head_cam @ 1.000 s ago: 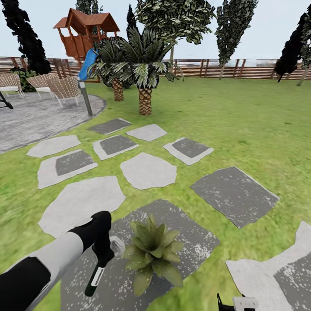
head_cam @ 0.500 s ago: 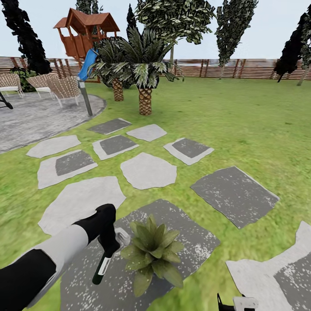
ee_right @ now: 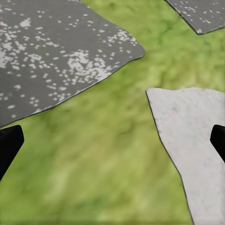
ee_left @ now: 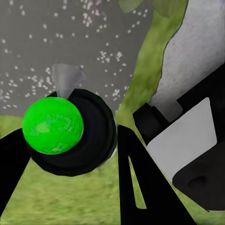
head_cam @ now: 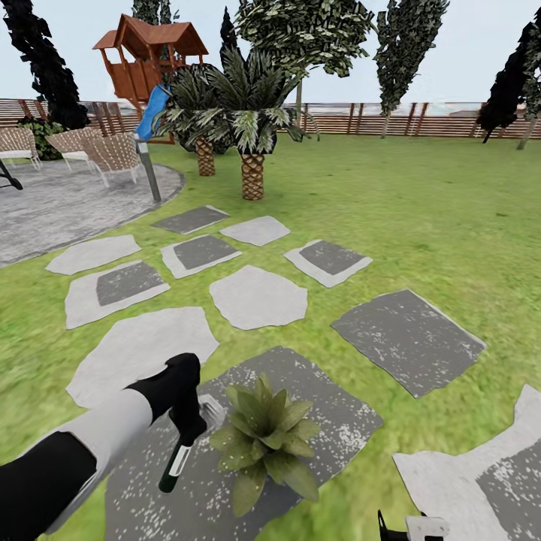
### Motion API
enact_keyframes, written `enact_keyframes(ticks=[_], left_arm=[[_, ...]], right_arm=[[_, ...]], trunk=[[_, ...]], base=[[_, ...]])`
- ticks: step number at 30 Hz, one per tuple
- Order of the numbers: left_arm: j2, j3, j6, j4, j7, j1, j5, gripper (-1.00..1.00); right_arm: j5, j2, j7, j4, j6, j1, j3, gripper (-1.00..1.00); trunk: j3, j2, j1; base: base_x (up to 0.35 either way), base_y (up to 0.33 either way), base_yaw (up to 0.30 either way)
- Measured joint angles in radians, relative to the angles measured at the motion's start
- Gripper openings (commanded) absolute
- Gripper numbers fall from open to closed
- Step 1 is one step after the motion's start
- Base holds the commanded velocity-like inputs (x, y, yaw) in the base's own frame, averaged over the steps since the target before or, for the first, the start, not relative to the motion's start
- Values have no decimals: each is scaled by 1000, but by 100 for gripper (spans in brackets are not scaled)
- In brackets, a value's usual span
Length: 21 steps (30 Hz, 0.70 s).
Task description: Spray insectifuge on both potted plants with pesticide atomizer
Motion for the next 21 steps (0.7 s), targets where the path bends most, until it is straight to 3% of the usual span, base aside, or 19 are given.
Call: enact_keyframes(ticks=[3, 6, 15, 21], left_arm=[[-7, 0, 5, 0, -1, -52, 2, -100], [-4, -1, 4, 1, -5, -59, 3, -100], [8, -9, -1, 16, -4, -45, -2, -100], [36, -10, -1, 17, 0, 18, -3, -100]], right_arm=[[0, 0, 0, 0, 0, 0, 0, 100], [0, 0, 0, 0, 0, 0, 0, 100], [0, 0, 1, 0, 0, 0, 0, 100], [0, 0, 1, 0, 0, 0, 0, 100]], trunk=[[0, 0, 0], [0, 0, 0], [0, 0, 0], [0, 0, 0]], base=[[0, 0, 0], [0, 0, 0], [0, 0, 0], [0, 0, 0]])
